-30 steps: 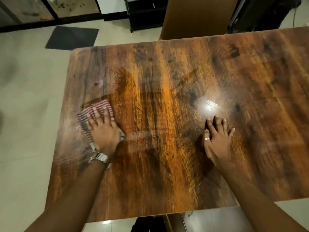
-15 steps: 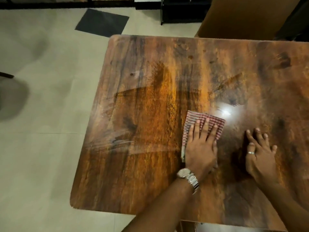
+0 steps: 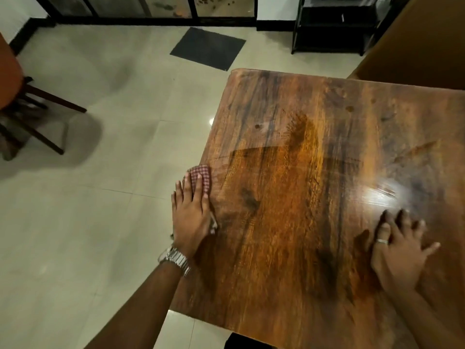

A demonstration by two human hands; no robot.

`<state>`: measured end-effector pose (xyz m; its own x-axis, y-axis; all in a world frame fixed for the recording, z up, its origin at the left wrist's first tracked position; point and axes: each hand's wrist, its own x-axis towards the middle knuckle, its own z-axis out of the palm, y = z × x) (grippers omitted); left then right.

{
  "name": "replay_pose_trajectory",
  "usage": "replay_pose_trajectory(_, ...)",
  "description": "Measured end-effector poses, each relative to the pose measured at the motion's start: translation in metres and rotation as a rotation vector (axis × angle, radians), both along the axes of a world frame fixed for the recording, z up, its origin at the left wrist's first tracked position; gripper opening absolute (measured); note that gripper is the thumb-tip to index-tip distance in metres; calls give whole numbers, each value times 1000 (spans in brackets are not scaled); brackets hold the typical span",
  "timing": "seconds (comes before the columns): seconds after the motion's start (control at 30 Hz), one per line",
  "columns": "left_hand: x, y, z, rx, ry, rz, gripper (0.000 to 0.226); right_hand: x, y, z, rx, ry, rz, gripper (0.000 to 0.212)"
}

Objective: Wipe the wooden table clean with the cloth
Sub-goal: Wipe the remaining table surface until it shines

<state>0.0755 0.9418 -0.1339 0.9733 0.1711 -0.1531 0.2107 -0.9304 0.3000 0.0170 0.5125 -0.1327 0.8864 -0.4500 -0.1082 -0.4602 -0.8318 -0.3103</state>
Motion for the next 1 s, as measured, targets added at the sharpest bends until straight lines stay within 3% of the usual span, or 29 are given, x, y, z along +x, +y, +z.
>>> replay_pose_trajectory(0.1,54,-21,-4,42,-8,29,67,21,29,0,12,-45,83,60)
replay_pose_trajectory(0.3,106,-116,-2,110,4,-167,63,38,32,-10,16,-73,128,60)
replay_pose_trajectory(0.5,60,-257,0,63,1,-536,61,30,14,-7,43,-86,157,59)
replay_pose_trajectory(0.6,38,-284,1,8,-19,-631,60,28,4,-5,24,-53,178,60)
replay_pose_trajectory(0.7,45,-244,-2,19,-34,-642,64,27,-1,-7,7,-63,195,60)
replay_pose_trajectory(0.87,79,-95,-7,28,-8,-261,62,25,1,-11,9,-98,198,57)
replay_pose_trajectory(1.0,52,-36,-7,20,41,-142,62,25,0,-12,9,-103,189,57)
